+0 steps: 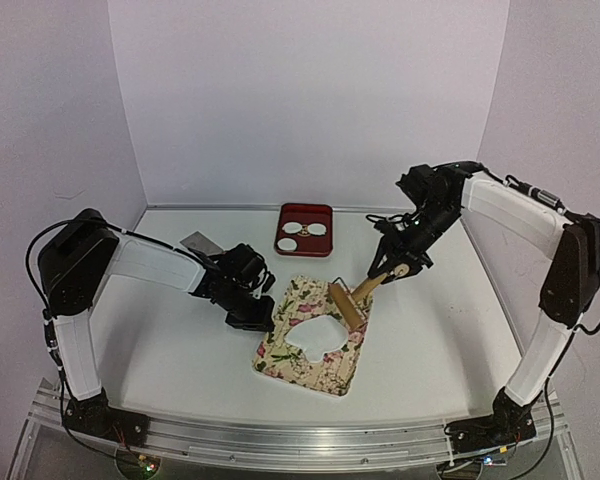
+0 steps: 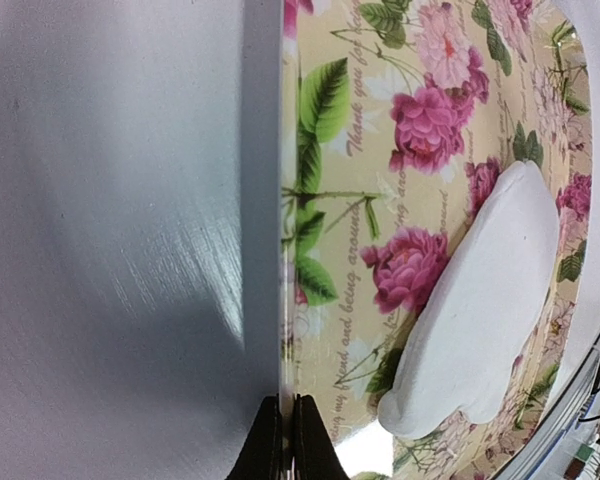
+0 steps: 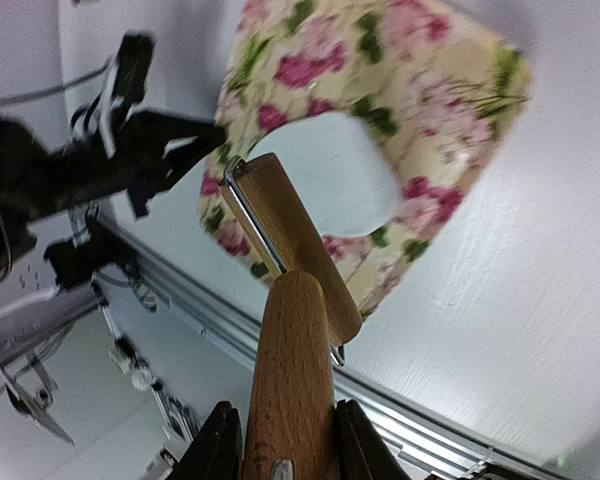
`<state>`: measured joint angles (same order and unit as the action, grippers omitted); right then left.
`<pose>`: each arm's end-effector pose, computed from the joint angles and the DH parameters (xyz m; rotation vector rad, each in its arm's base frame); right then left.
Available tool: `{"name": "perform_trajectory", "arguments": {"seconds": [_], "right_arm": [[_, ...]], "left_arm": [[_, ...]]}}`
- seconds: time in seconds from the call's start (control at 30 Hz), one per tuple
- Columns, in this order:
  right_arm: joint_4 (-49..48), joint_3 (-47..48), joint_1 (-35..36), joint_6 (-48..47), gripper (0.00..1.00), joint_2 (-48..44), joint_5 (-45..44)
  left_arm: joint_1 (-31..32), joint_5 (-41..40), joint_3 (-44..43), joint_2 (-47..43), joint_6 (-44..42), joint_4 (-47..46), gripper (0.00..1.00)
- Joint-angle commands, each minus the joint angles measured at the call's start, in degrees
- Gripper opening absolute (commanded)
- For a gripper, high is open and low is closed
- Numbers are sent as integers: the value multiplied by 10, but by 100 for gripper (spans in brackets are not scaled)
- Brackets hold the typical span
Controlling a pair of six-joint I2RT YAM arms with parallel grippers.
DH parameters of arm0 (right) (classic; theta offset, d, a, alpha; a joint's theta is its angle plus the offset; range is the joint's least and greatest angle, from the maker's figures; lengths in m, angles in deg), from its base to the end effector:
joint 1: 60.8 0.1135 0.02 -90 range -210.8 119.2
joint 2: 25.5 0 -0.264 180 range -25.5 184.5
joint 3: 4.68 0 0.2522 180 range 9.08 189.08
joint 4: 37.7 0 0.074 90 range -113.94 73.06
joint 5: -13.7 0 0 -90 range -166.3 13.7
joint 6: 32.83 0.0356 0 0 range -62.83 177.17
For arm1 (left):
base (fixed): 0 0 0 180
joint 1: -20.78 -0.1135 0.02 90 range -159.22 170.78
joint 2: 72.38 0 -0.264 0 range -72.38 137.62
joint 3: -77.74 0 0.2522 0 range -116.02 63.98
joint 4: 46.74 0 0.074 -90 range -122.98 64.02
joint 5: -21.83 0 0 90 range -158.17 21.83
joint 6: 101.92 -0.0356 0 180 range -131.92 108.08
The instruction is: Roll out the dumpling wrappers from the dough
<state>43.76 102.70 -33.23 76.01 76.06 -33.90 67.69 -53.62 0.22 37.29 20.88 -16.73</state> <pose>0.2980 0.1827 0.3006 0.3551 -2.8254 -1.1552 0.2483 -0.2785 0.1320 0.4378 2.8063 -0.7291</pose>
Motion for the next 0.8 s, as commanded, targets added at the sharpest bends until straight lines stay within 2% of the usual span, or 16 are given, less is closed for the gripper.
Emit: {"name": "perform_trajectory", "arguments": {"seconds": [0.0,0.13,0.3,0.5,0.6,0.77], "right_arm": [[-36,3,-72,71,0,-15,-103],[-102,-27,-118,98,0,-11,-96],[-130,-53,-163,105,0,15,-136],[-142,-54,-182,94,0,56,-186],[-147,-41,-189,87,0,94,-182],[-147,2,-202,83,5,155,-192]], "left_arm": [[-3,-39,22,-4,-31,57,0],[-3,-43,25,-21,-20,84,4],[-3,-55,18,-54,-13,107,27],[-8,-88,-5,-96,-16,157,54],[-27,-92,-9,-133,-16,171,64],[-92,-80,-16,-198,-14,190,72]]}}
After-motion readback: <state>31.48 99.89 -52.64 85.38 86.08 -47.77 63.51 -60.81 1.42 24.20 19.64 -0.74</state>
